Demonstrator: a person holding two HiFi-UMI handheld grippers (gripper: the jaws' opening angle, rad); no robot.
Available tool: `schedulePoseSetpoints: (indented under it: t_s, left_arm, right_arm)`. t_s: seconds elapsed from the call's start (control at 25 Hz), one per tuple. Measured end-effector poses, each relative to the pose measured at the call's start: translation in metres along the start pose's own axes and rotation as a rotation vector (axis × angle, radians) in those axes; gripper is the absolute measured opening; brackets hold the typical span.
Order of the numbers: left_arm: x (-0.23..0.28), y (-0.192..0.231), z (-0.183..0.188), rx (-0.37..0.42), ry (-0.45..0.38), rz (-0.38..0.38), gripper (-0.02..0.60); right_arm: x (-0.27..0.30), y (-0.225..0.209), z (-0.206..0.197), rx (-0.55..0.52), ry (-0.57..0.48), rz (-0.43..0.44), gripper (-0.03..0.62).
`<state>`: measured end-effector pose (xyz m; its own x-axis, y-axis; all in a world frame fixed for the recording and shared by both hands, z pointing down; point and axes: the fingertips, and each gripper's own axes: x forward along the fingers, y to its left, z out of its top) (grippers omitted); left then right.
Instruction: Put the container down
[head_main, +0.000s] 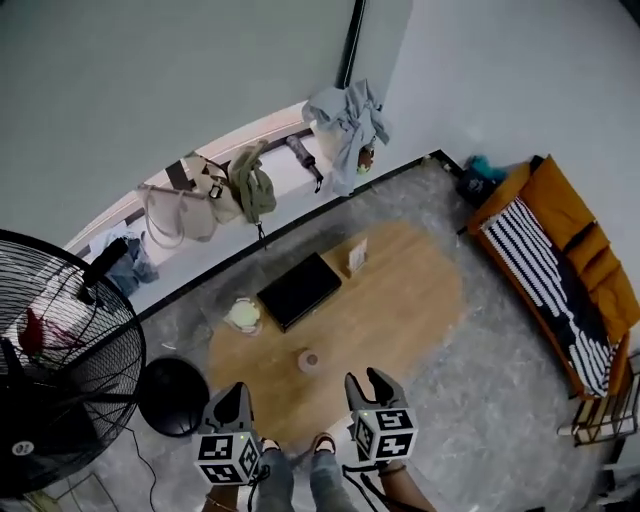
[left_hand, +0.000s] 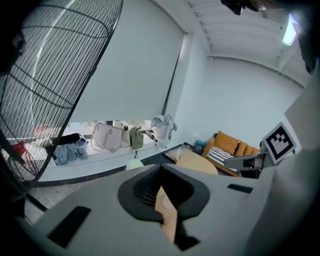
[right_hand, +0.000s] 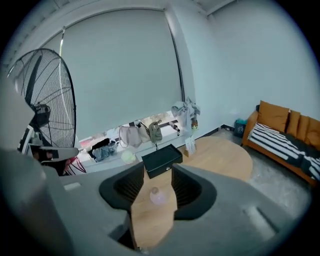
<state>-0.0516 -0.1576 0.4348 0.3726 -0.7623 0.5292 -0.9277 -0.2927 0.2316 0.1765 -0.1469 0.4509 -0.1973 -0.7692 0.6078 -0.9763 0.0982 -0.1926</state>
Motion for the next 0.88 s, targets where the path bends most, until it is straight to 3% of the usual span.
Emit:
schedulePoseSetpoints:
  t_s: [0.16,0.36,0.6,0.88]
  left_arm:
    - [-0.025,-0.009,0.024,0.019,-0.023,-0.009,-0.006]
    - [-0.053,-0.016,0.056,0.034,-0.058,-0.027,-0.006]
    - [-0.069,-0.021,0.087,0.087,-0.11,-0.016,-0.006]
    - [-0.075,-0.027,0.117,0.074,-0.166,-0.057,-0.006]
  right_arm:
    - [-0.038,-0.004,0.035,0.026,-0.065,-0.015,0.165]
    - [-0.072,-0.009,0.063,0.032,-0.126,-0.046,0.076]
    - [-0.102,-0.013,0.106,-0.006,-0.209,-0.082,0.031]
    - [-0.117,-0.024,0.117,0.014,-0.229,-0.147,0.008]
